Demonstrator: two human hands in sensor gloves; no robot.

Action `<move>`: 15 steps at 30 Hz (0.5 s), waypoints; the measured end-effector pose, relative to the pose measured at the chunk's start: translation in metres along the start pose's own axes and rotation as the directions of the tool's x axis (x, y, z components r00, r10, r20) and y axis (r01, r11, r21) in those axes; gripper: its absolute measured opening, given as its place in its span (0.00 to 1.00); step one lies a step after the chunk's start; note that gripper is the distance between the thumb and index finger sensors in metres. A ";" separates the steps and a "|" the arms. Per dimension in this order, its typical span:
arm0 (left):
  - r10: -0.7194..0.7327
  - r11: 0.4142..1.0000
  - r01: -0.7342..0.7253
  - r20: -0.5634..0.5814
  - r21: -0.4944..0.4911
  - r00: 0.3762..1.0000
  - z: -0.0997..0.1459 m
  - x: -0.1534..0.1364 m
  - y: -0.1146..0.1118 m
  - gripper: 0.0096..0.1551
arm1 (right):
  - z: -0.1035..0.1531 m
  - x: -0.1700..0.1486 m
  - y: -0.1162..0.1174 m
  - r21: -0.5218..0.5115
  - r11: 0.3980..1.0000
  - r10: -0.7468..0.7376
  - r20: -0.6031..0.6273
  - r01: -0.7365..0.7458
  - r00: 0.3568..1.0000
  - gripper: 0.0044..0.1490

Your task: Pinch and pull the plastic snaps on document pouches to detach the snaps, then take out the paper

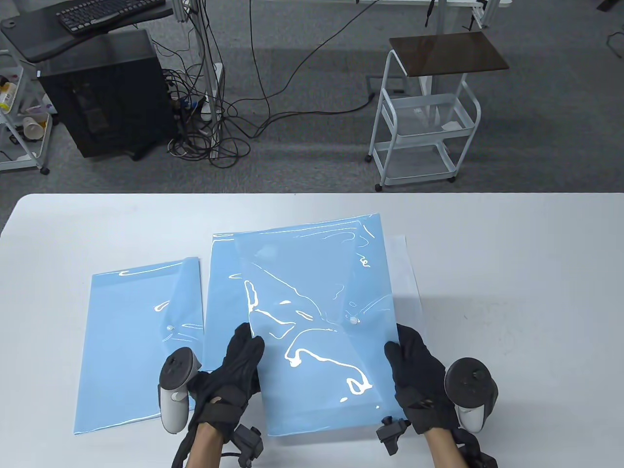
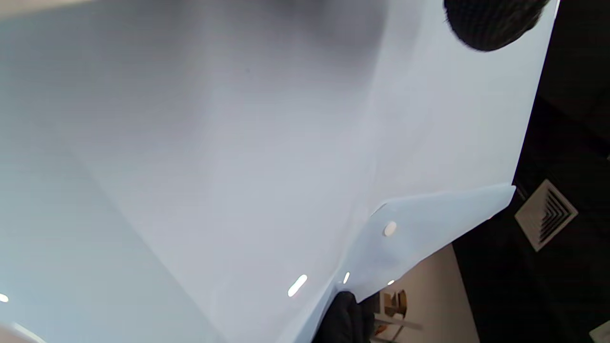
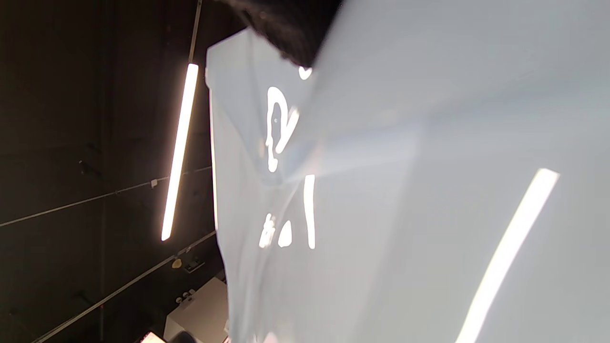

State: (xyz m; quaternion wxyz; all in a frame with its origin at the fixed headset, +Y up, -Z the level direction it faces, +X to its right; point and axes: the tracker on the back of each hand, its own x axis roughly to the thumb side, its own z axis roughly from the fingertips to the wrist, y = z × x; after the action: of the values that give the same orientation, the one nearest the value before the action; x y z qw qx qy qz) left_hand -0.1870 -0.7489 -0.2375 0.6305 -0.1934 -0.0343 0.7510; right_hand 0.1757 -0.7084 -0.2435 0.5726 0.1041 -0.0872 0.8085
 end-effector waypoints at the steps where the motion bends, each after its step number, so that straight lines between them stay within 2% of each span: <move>1: -0.010 1.000 0.010 -0.010 0.002 1.000 0.000 0.001 0.000 0.57 | 0.000 0.000 0.001 0.002 1.000 -0.005 -0.001 0.005 1.000 0.26; 6: -0.113 0.993 0.113 -0.001 0.040 0.994 0.000 0.008 -0.002 0.28 | 0.001 -0.001 0.003 0.011 1.000 0.003 -0.006 -0.003 1.000 0.26; 11: -0.194 0.977 0.192 0.019 0.088 0.981 0.004 0.022 -0.006 0.24 | 0.001 -0.005 0.003 0.018 1.000 0.003 -0.019 -0.003 1.000 0.28; 15: -0.304 0.944 0.301 0.005 0.134 0.953 0.009 0.035 -0.005 0.23 | 0.000 -0.009 0.000 0.029 0.999 0.042 -0.033 -0.041 0.999 0.35</move>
State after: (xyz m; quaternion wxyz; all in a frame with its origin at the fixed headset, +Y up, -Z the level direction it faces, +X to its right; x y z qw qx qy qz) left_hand -0.1902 -0.7124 -0.2369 0.7490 -0.1341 -0.0222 0.6485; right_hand 0.1791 -0.7165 -0.2456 0.5556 0.0969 -0.0684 0.8230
